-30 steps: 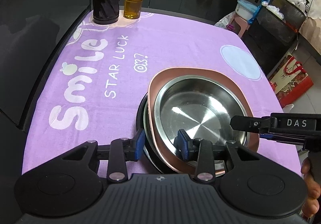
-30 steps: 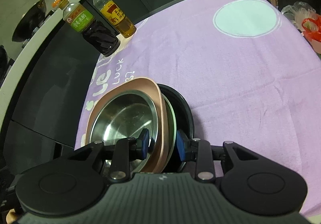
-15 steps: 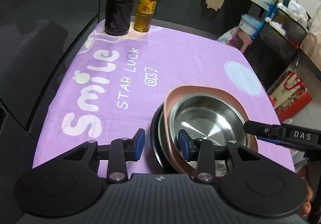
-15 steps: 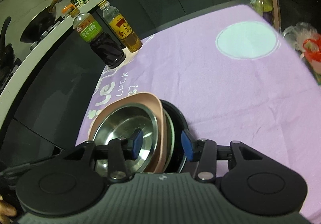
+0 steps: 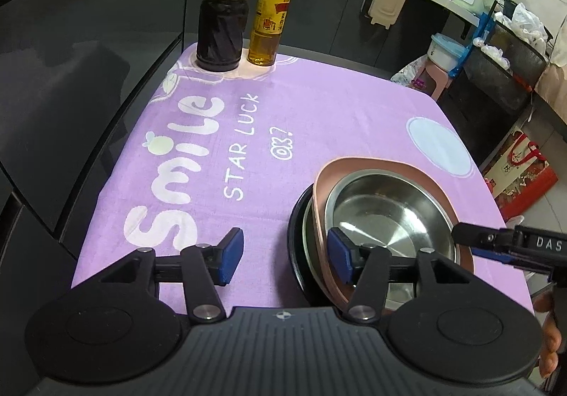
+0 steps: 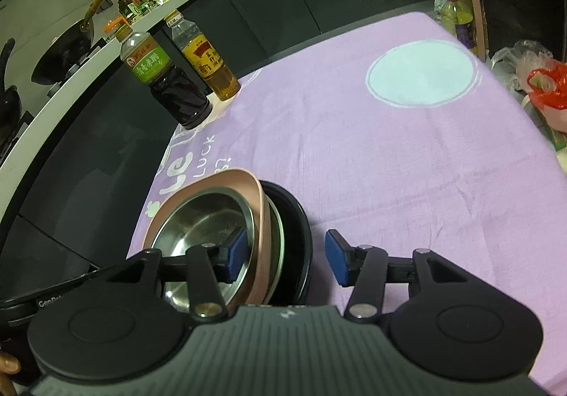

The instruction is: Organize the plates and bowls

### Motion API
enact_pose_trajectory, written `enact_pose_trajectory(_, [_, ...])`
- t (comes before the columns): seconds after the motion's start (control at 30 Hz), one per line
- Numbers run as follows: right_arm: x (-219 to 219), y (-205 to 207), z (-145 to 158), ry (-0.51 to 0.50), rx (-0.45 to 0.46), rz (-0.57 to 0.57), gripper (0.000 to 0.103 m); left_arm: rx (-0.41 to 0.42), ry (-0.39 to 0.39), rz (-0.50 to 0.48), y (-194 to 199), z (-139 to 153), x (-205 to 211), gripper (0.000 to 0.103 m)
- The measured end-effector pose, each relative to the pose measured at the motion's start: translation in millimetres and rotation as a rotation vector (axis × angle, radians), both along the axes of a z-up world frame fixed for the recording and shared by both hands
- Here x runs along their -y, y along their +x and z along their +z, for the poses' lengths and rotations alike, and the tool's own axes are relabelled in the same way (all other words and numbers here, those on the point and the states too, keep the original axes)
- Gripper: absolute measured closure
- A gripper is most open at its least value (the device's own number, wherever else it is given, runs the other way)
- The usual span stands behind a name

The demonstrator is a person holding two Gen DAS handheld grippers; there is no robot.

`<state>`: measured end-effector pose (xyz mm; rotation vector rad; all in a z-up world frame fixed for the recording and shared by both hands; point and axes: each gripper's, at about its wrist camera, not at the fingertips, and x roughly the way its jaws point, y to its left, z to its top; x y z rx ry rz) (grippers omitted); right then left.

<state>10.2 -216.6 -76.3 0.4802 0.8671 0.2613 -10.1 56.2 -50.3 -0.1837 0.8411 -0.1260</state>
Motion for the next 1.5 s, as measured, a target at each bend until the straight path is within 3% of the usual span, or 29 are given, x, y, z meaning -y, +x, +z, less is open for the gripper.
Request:
enact_pose_trajectory(0.27, [0.5,0.9,-3.7,0.015,-0.014,0.001,0.051,-0.008,-0.012,-0.02,4.1,-0.9,4.2,0.052])
enact_pose_trajectory(0.93, [-5.3,11.7,-17.1,0.04,-0.086,0.036,0.05,-0.088,-0.042,-0.068,19.5,-23.7,13.6,0.05])
enact_pose_trajectory(1.27, [-8.9,16.1,-25.3,0.069,-0.102,0.052,0.05,-0.063,-0.06,-0.062,19.9,-28.1,12.8,0.044])
enact_pose_trajectory(1.5, [-11.3,17.5,-26.4,0.07,-0.098,0.066,0.05,-0.07,-0.12,-0.032,22.6,-34.3,7.3,0.037])
